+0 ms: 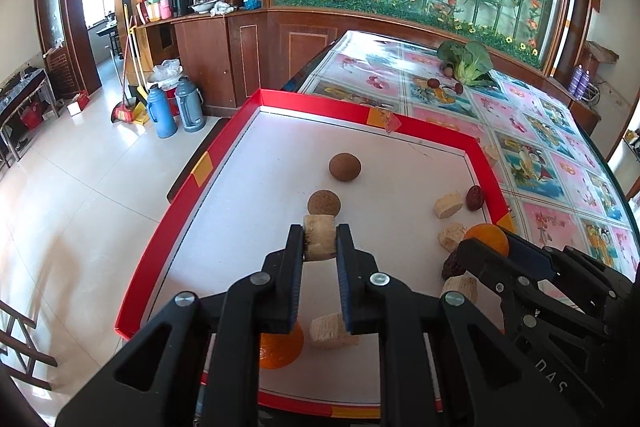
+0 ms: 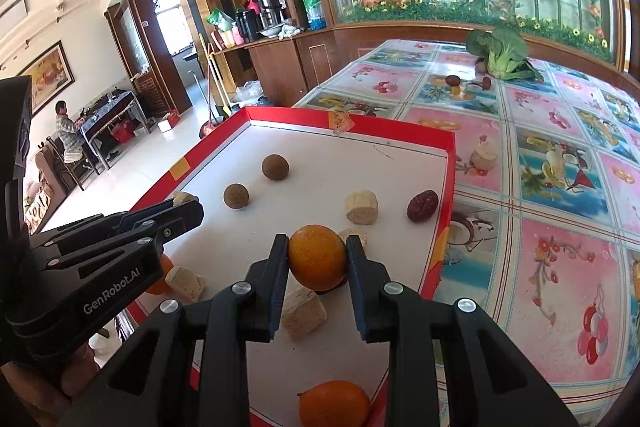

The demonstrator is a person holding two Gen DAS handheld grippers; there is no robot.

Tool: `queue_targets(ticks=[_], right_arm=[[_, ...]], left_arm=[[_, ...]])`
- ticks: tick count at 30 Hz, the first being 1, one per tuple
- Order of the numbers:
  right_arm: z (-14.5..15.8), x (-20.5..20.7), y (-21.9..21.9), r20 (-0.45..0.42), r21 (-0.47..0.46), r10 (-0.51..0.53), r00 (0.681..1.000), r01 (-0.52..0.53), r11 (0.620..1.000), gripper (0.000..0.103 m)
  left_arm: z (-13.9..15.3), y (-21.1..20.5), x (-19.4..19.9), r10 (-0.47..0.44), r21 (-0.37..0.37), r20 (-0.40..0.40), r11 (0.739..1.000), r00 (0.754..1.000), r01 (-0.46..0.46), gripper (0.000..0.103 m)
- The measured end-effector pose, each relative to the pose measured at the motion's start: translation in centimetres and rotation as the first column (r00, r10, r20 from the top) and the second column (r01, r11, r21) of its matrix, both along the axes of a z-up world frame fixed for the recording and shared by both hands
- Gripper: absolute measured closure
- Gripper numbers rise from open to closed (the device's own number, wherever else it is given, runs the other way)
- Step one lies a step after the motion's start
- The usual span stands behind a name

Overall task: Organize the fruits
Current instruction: 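Lower the orange into the tray and open the right gripper while the left gripper releases the chunk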

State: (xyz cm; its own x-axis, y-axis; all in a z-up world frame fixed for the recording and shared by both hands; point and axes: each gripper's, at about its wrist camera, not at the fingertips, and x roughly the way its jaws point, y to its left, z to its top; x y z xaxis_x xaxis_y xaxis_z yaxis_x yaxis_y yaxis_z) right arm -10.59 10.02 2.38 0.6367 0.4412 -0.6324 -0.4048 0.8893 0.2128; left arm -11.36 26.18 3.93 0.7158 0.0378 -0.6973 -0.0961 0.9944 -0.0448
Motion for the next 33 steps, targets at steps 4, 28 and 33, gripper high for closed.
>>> queue_targets(ticks=[4,28,33], right_arm=[[-0.2,0.1,-0.1,-0.003,0.004,-0.002,1.0,0.002,1.0,0.075],[-0.7,1.8,-0.1,-0.057,0.039,-0.002,0.998,0.004,0.999,0.073],[-0.8,1.9,-0.2,-0.061,0.047,-0.003,0.998,0.006,0.999,0.073]], left_arm=[[-0.1,0.0,0.1,0.001,0.0,-0.005,1.0,1.0,-0.001,0.085],[-1.2,-0.1,1.8,-0.003,0.005,-0.042,1.0,0.999,0.003,0.085],[-1.7,-0.3,2.2,-0.003,0.007,-0.055,1.0,0.998,0.004,0.085]])
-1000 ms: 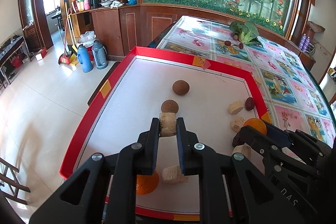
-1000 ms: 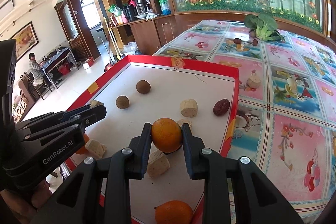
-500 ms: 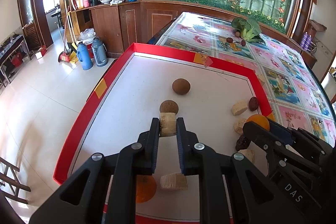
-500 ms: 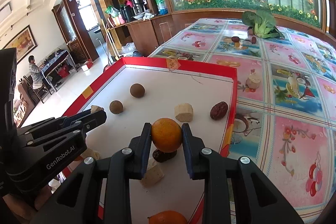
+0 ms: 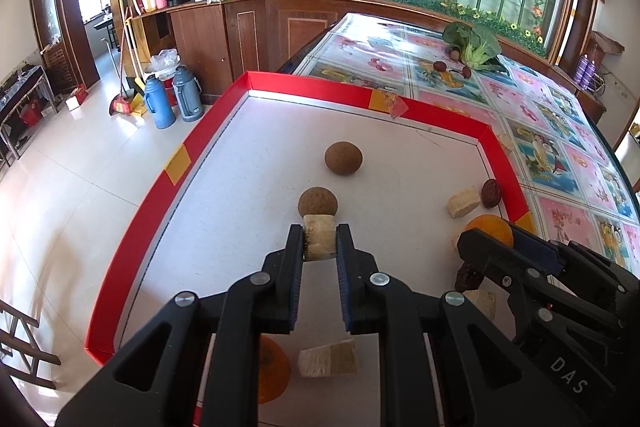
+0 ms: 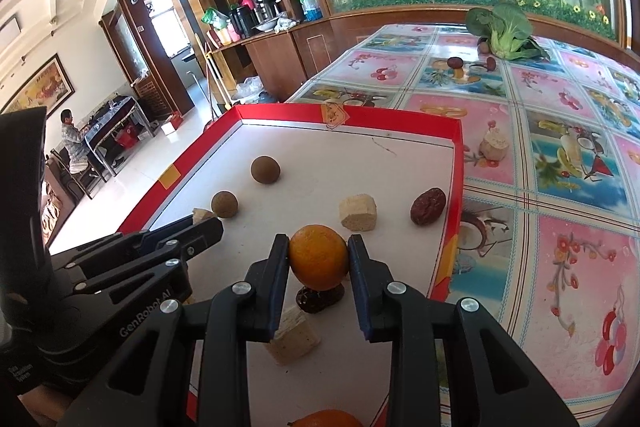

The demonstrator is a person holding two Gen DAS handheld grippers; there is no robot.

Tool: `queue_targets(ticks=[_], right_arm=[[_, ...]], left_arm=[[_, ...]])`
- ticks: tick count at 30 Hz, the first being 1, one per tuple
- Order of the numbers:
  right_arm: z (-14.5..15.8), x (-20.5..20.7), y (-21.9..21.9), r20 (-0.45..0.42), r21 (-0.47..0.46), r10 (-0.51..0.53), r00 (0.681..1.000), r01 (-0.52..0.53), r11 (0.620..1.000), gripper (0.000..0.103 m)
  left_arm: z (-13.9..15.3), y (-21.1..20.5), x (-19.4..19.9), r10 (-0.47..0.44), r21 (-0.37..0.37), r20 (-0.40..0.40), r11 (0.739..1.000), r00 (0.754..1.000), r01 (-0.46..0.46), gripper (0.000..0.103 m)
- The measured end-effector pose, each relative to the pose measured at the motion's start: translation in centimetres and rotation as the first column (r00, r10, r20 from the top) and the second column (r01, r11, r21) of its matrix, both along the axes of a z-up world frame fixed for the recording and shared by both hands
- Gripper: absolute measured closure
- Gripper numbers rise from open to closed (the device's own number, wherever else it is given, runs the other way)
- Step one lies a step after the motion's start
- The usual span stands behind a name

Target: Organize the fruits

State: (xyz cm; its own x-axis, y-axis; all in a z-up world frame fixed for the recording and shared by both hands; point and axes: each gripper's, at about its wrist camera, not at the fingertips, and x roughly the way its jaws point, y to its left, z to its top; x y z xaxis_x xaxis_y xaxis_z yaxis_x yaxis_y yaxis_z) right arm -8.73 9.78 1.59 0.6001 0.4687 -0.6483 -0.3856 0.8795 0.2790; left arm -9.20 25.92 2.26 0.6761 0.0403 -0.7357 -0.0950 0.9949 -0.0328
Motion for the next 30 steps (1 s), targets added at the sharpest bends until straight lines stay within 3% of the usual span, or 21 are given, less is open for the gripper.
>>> queue_targets(ticks=[6,10,15,17,19,22,30], right_arm=[[0.0,-0.1,0.0,0.002,-0.006,-0.003,1.0,0.003,1.0,0.072],[0.2,-0.4,-0.3,0.023,-0.013,-0.023,0.999,0.024,1.0,0.059],[1.1,-0.9,-1.3,0.062,0.0,-0.052,0.997,0.052,0.999,0.053],[1.5,-1.1,-2.0,0.069,0.015,-0.069,0.995,0.068,0.998,0.052],[1.8,-1.2,-2.4,0.071,0.023,-0.081,0.994,0.079,0.997,0.05],[2.3,-1.6,-3.2,0.081,0.036,-0.103,0.991,0.101,0.994,0.048],[4.3,-3.7,-5.0,0.139,0.068,-0.147,0.979,0.139,0.988,0.044]], left_arm=[[-0.3,-0.2,0.0,0.004,0.009,-0.013,1.0,1.0,-0.004,0.085],[-0.3,-0.5,-0.1,0.008,0.022,-0.019,1.0,1.0,-0.008,0.085],[0.0,-0.6,-0.6,0.026,0.025,-0.021,0.999,0.999,-0.025,0.083],[0.2,-0.7,-0.8,0.033,0.031,-0.017,0.999,0.999,-0.032,0.073],[0.5,-0.8,-1.2,0.04,0.035,-0.004,0.999,0.999,-0.04,0.048],[1.4,-1.2,-1.9,0.034,0.042,0.03,0.998,0.999,-0.036,0.031],[3.4,-2.2,-4.0,0.042,0.049,0.091,0.998,0.995,-0.046,0.012]])
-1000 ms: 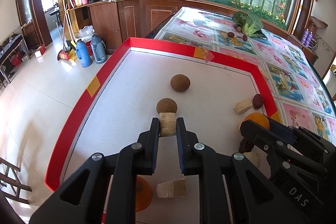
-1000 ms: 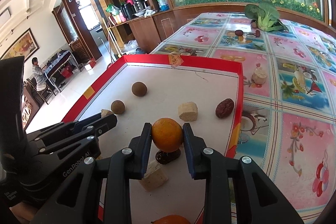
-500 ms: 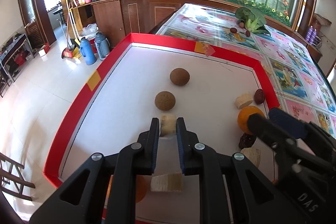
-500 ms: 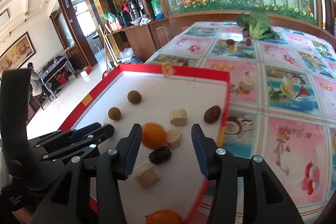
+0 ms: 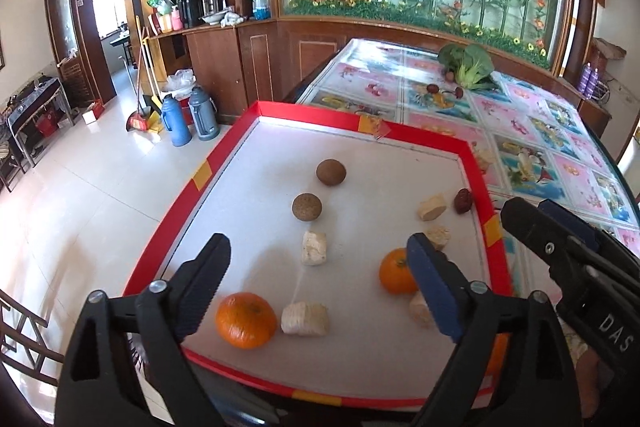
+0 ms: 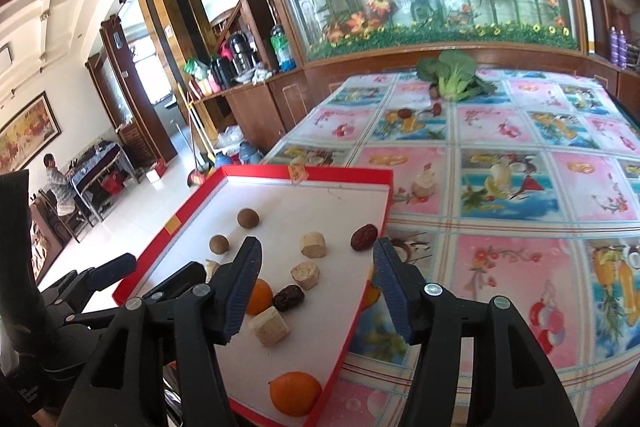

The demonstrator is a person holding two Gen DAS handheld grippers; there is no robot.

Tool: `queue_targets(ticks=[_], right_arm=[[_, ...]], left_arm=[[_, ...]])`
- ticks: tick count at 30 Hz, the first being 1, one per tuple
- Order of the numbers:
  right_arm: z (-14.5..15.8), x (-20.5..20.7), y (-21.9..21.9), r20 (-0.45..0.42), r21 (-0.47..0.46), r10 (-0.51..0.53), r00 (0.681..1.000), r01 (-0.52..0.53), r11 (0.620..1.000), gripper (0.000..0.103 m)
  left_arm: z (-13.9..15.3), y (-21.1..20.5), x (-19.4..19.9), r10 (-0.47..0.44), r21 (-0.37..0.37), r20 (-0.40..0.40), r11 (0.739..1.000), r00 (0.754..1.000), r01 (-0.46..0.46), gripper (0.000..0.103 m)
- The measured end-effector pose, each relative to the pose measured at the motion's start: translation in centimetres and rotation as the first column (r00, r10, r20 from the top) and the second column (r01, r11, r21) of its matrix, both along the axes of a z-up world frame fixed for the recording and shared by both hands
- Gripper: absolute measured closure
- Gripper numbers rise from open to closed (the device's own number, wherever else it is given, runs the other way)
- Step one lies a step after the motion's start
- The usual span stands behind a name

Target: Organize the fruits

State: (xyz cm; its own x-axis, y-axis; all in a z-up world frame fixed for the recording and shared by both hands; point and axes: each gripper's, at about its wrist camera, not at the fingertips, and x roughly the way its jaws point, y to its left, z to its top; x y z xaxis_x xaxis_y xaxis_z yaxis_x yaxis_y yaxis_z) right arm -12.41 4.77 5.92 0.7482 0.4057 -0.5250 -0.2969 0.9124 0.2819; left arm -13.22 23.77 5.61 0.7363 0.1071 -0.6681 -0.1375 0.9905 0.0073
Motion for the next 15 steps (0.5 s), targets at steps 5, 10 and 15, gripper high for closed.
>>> queue_targets(ticks=[5,10,15], right_arm=[[1.4,-1.9,-0.9,0.056,0.008,-0.019,0.998,0.019,1.0,0.041],[2.6,-3.8,-1.9,0.105,0.022,-0.047,0.993,0.045,0.999,0.038],[3.7,-6.0,-2.9,0.157,0.028,-0.069,0.985,0.066,0.997,0.036]], left_arm=[[1.8,-1.0,-2.0,0.017,0.034,0.059,0.999,0.998,-0.019,0.006],[3.8,-2.0,-4.7,0.045,0.095,0.152,0.994,0.987,-0.06,0.0],[5.3,-2.7,-7.2,0.037,0.115,0.215,0.991,0.976,-0.063,0.0]])
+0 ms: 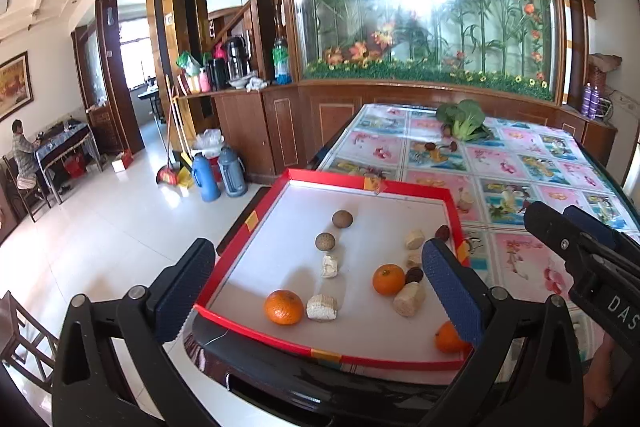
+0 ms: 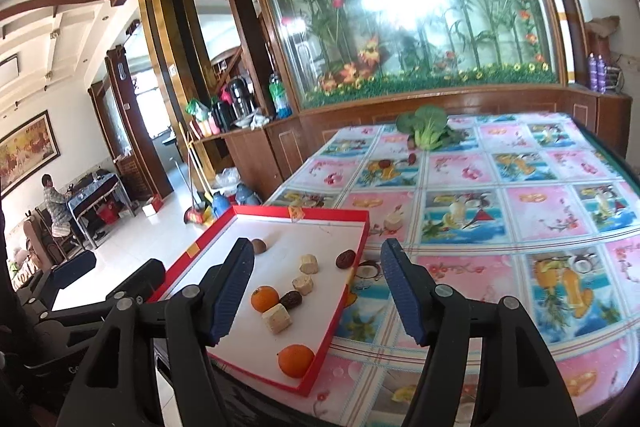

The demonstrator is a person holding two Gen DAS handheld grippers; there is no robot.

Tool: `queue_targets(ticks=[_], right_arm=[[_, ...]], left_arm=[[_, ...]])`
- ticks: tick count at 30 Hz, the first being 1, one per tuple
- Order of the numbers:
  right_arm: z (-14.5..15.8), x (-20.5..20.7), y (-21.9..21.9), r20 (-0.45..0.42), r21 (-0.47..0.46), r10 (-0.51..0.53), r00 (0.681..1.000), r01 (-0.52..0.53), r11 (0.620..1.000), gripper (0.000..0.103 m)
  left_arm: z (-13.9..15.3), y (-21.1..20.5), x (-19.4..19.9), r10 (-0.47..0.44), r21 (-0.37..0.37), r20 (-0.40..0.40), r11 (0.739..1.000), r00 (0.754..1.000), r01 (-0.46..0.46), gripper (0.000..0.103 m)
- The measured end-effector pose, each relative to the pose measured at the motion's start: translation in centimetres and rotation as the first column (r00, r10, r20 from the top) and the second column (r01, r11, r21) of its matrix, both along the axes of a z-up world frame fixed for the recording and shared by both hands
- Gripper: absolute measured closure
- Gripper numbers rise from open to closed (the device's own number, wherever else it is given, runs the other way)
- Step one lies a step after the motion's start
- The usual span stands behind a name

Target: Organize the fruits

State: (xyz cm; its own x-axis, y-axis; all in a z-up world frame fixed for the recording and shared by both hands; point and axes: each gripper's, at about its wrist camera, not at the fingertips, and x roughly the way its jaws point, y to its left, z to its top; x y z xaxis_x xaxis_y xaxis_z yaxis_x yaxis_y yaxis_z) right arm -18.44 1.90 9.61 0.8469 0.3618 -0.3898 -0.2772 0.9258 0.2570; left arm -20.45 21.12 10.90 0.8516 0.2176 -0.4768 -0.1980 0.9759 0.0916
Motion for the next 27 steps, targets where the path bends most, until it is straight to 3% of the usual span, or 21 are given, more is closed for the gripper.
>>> queue_targets(ticks=[19,27], right_arm=[[3.7,-7.8,0.7,0.193,-0.009,0.004,0.981,-0.002,1.0,0.025],[3.4,-9.4,2.0,0.239,-0.059,0.054,0.969,-0.041,0.997,0.022]], left_arm=[[3.6,1.3,-7.8,0.026,-0.01,0.136,1.0,0.99,-0.025,0.0],[3.8,4.3,-9.4,0.086,-0.089,0.182,0.994,0.98,-0.07,0.0]])
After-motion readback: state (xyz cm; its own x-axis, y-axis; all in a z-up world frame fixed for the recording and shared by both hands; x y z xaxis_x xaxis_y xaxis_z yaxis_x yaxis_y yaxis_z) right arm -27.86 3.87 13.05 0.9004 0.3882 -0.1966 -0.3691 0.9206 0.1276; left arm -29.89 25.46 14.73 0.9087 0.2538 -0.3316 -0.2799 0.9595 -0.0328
